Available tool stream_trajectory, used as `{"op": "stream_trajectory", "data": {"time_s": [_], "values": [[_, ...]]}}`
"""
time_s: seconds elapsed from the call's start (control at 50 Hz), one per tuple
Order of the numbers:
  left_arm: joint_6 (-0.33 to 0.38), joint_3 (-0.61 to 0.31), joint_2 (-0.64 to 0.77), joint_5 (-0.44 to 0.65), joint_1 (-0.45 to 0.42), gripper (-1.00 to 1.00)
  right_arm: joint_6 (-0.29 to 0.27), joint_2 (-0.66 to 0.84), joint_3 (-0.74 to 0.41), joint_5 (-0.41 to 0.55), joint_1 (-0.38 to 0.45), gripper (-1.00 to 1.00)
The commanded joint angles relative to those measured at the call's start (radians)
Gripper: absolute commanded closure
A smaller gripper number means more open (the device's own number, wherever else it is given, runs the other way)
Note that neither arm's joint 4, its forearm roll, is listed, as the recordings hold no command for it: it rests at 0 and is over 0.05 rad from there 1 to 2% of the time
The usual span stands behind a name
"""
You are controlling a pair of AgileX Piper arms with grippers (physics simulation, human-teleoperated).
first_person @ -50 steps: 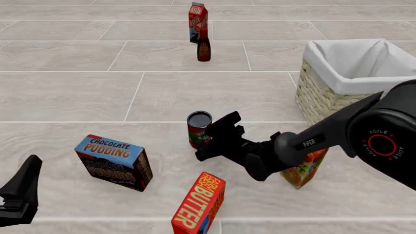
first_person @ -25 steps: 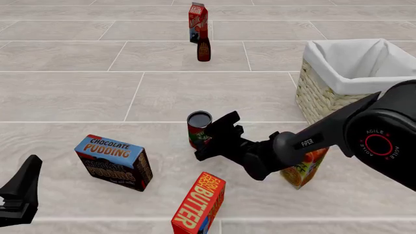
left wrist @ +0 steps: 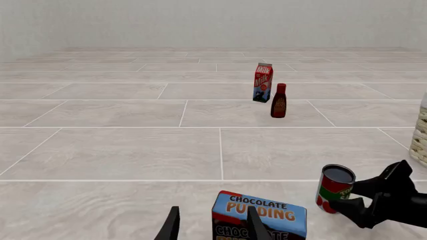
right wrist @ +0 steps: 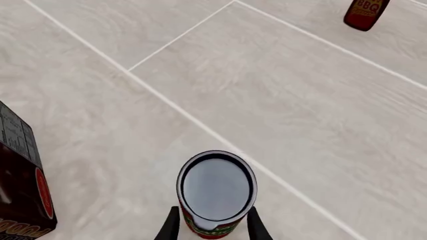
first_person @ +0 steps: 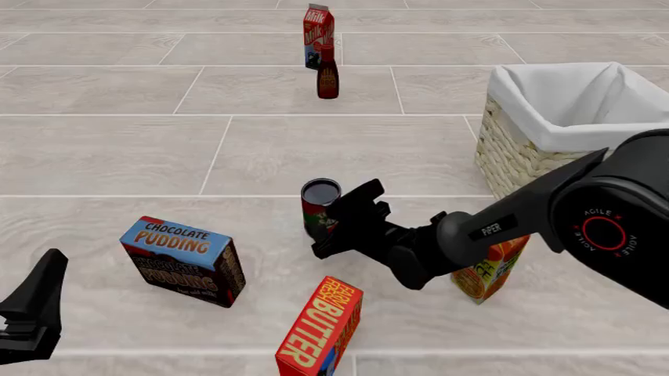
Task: Pick the tomato sauce and place it in the basket.
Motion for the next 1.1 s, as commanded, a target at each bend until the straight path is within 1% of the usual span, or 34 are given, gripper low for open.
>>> {"op": "stream_trajectory", "data": {"time_s": [0.02,1.1], "values": [[0.0,0.0,0.0,0.0,0.0,-1.0,0.001,0.006,-0.005,0.005,0.002,-1.0],[0.0,0.0,0.0,0.0,0.0,-1.0,-0.009,0.03,-0.041,0.022,-0.002,-1.0]]}}
